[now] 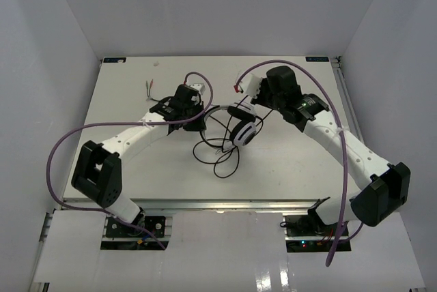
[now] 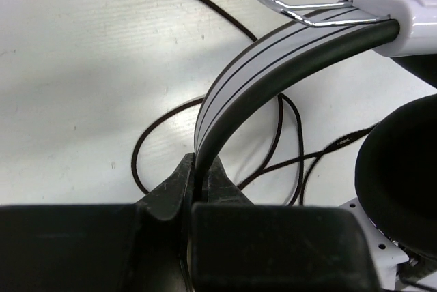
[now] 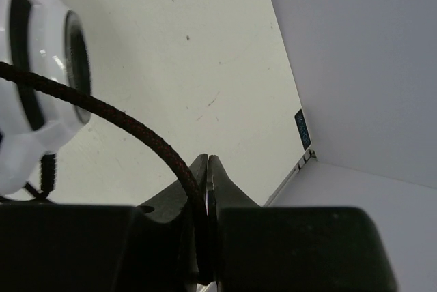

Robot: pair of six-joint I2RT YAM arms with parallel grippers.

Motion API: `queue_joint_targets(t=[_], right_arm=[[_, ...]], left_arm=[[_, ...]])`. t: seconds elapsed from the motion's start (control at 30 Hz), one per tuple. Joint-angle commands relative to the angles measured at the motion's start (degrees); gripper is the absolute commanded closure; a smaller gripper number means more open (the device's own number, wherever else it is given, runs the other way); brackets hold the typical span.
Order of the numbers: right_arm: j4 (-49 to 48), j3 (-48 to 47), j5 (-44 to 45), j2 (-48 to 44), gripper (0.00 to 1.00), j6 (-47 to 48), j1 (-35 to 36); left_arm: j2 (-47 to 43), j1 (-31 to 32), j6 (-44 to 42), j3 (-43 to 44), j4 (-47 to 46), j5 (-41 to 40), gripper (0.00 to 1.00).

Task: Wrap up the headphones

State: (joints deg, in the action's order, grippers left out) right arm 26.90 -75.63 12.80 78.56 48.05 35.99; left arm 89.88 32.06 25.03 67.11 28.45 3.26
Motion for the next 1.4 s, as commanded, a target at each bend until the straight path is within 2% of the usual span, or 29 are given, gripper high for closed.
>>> queue_joint_targets(t=[0.0, 0.27, 0.43, 0.53, 0.67, 0.87, 0.97, 1.2, 1.37], right_arm=[[-2.75, -6.03, -9.53, -1.69, 0.92, -2.97, -3.57], [0.46, -8.57, -17.75, -1.98, 0.92, -1.12, -4.00], [0.67, -8.97, -17.86, -2.02, 0.92, 1.78, -4.18], [3.10, -10.20, -22.95, -2.95, 0.91, 4.40, -4.79], [10.06, -12.13, -35.87, -4.90, 0.88, 8.00, -6.20], [14.35, -12.91, -38.18, -5.14, 0.86, 12.16, -6.21], [12.43, -12.51, -36.04, -5.47, 0.85, 10.88, -6.20], [2.93, -11.15, -27.64, -3.82, 0.84, 1.64, -6.11], [3.96, -12.75, -33.96, -3.19, 0.84, -0.74, -5.98]], left_arm=[[-8.54, 0.72, -4.41, -1.92, -2.28, 2.25, 1.00], [-12.45, 0.81, -9.71, -2.57, 0.99, -2.11, 1.00], [-14.77, 1.06, -12.55, -2.70, 1.33, -2.26, 1.00], [-15.94, 1.08, -13.51, -2.44, 2.11, -8.21, 1.00], [-16.26, 1.08, -14.36, -1.91, 3.46, -17.44, 1.00], [-17.74, 1.16, -15.35, -2.56, 3.63, -22.99, 1.00], [-18.36, 1.16, -15.88, -2.95, 3.63, -22.54, 1.00], [-18.10, 3.58, -17.94, -3.36, 3.28, -13.34, 1.00], [-16.51, 6.80, -18.12, -4.13, 3.13, -12.93, 1.00]])
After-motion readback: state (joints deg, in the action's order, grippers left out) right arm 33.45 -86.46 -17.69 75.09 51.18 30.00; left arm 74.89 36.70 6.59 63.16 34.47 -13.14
